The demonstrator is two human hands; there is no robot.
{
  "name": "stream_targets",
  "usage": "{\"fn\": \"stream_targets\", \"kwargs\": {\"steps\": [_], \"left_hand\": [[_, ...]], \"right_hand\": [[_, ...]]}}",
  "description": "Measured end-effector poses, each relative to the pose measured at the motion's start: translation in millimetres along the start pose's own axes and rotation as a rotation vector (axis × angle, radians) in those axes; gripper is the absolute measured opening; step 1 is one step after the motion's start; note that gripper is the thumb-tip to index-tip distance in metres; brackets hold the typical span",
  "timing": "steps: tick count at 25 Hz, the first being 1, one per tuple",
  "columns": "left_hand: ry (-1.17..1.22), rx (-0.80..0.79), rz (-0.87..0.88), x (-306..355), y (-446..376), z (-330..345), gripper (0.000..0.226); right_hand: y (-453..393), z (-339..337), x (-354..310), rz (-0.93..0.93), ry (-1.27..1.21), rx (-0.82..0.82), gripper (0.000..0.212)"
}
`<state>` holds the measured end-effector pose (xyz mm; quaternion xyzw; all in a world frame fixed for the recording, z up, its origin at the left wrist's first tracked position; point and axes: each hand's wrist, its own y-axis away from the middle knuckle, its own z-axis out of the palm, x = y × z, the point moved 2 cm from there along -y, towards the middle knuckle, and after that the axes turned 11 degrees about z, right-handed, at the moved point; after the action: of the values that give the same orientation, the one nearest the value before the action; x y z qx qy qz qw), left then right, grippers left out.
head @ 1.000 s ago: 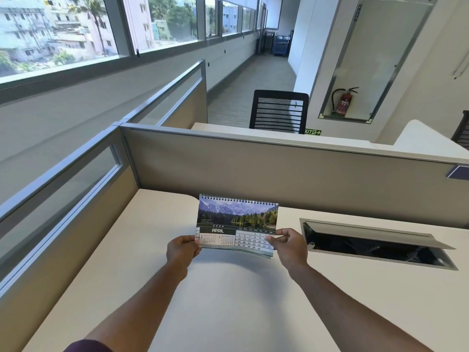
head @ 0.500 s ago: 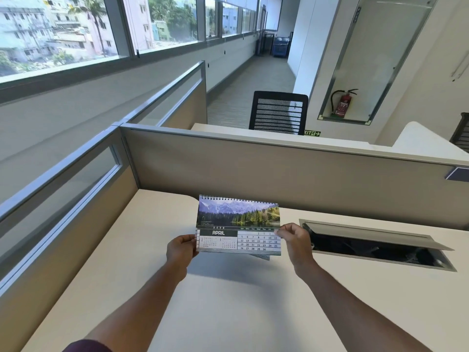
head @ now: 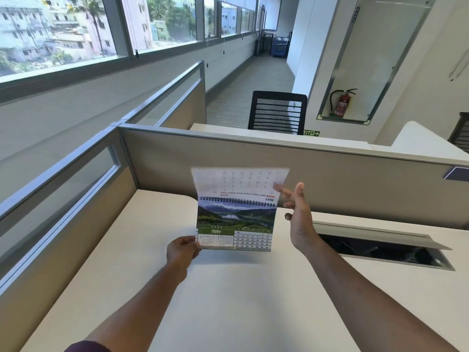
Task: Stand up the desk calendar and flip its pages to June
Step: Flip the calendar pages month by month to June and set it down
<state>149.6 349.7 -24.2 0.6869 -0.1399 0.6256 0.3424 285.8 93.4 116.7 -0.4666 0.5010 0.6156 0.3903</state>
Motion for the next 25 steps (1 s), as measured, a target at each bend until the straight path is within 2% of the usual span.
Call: {"fn": "stream_targets", "kwargs": {"steps": [4, 6, 8, 11, 13, 14, 16, 19, 21, 25], "left_hand": [[0.001, -0.004, -0.002, 0, 2, -2, 0.015], [0.007, 0.000, -0.003, 1, 4, -4, 0.014], [0.005, 0.001, -0.004, 2, 4, -6, 0.013], [0.001, 0.004, -0.005, 2, 5, -7, 0.011], [0.000, 0.010, -0.005, 2, 6, -6, 0.010], [-0.001, 0.012, -0.003, 2, 7, -5, 0.010], [-0.009, 0.011, 0.004, 3, 8, -3, 0.013], [-0.020, 0.009, 0.011, 4, 7, -2, 0.014], [-0.026, 0.009, 0.012, 5, 8, -3, 0.013], [-0.036, 0.017, 0.017, 4, 10, -6, 0.010]], "right_hand": [[-14, 7, 7, 0.003, 0.138, -0.046, 0.073], [-16, 9, 10, 0.030, 0.210, -0.058, 0.062], [-15, 8, 14, 0.032, 0.174, -0.043, 0.049], [-18, -2, 33, 0.014, 0.012, 0.146, 0.048], [-18, -9, 54, 0.110, -0.003, 0.289, 0.044], [-19, -13, 66, 0.183, 0.022, 0.309, 0.037], [-16, -17, 89, 0.329, 0.142, 0.224, 0.029], [-12, -19, 116, 0.416, 0.311, 0.049, 0.047], [-14, -20, 125, 0.398, 0.291, 0.032, 0.050], [-17, -22, 125, 0.319, 0.267, 0.119, 0.030]]}}
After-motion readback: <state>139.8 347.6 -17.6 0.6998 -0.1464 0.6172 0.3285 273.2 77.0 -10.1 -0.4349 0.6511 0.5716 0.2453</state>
